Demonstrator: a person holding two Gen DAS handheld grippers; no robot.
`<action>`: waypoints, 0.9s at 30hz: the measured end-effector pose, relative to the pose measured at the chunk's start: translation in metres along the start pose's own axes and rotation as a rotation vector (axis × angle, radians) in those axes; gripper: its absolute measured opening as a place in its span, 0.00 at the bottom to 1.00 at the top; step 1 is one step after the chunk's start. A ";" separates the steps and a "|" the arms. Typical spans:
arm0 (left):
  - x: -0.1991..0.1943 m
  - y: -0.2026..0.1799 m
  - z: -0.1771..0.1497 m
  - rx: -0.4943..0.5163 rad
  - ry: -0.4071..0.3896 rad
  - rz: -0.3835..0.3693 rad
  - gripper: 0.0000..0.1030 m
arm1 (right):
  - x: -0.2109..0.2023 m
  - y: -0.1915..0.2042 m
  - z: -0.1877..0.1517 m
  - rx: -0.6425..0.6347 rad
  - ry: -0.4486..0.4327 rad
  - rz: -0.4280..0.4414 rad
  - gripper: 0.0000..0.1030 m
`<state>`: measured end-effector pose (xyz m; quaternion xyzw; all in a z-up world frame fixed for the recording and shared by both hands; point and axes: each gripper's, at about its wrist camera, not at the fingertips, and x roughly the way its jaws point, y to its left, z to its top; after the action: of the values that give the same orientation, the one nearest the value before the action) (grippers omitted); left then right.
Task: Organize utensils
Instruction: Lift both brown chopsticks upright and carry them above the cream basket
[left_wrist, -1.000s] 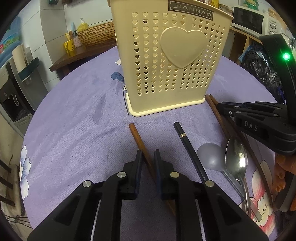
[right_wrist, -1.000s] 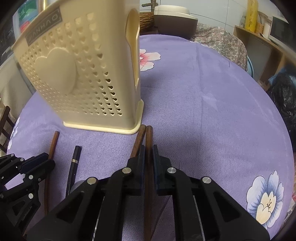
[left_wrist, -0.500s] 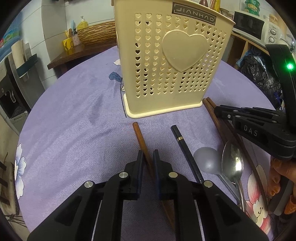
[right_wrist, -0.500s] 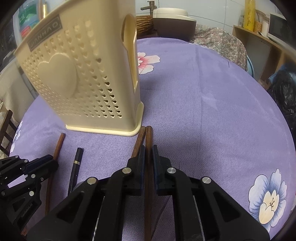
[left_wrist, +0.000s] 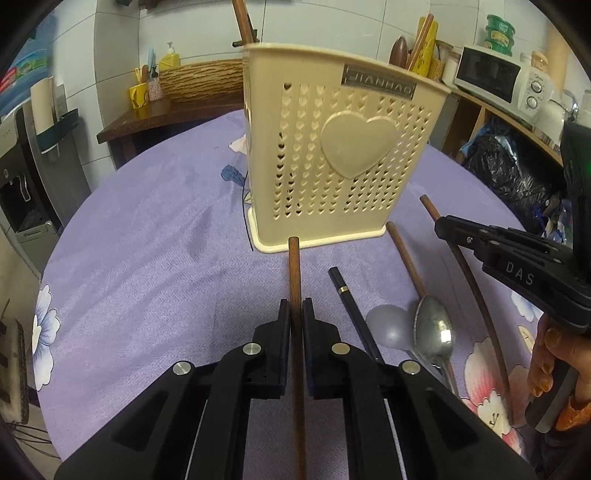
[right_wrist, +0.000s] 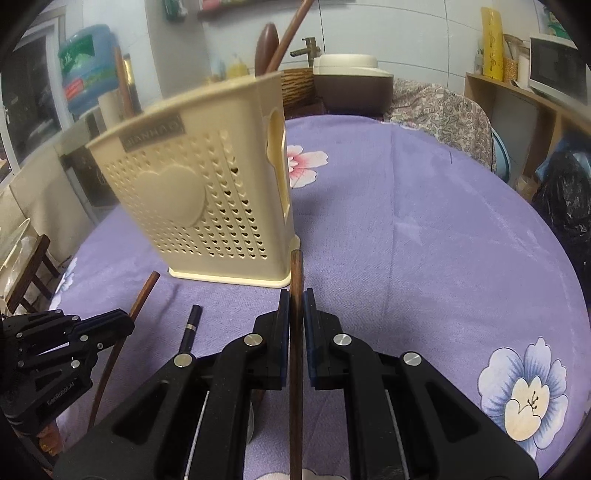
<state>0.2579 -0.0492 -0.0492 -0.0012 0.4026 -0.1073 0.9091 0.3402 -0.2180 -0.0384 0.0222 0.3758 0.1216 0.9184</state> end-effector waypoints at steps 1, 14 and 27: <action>-0.004 0.000 0.000 -0.003 -0.008 -0.005 0.08 | -0.005 0.000 0.000 -0.001 -0.012 0.003 0.08; -0.086 0.000 0.002 -0.017 -0.195 -0.097 0.08 | -0.100 0.003 -0.002 -0.029 -0.193 0.059 0.08; -0.137 0.004 0.010 -0.016 -0.332 -0.102 0.08 | -0.163 0.004 0.008 -0.021 -0.296 0.116 0.08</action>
<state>0.1766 -0.0197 0.0575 -0.0464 0.2474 -0.1482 0.9564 0.2323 -0.2528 0.0797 0.0522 0.2334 0.1738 0.9553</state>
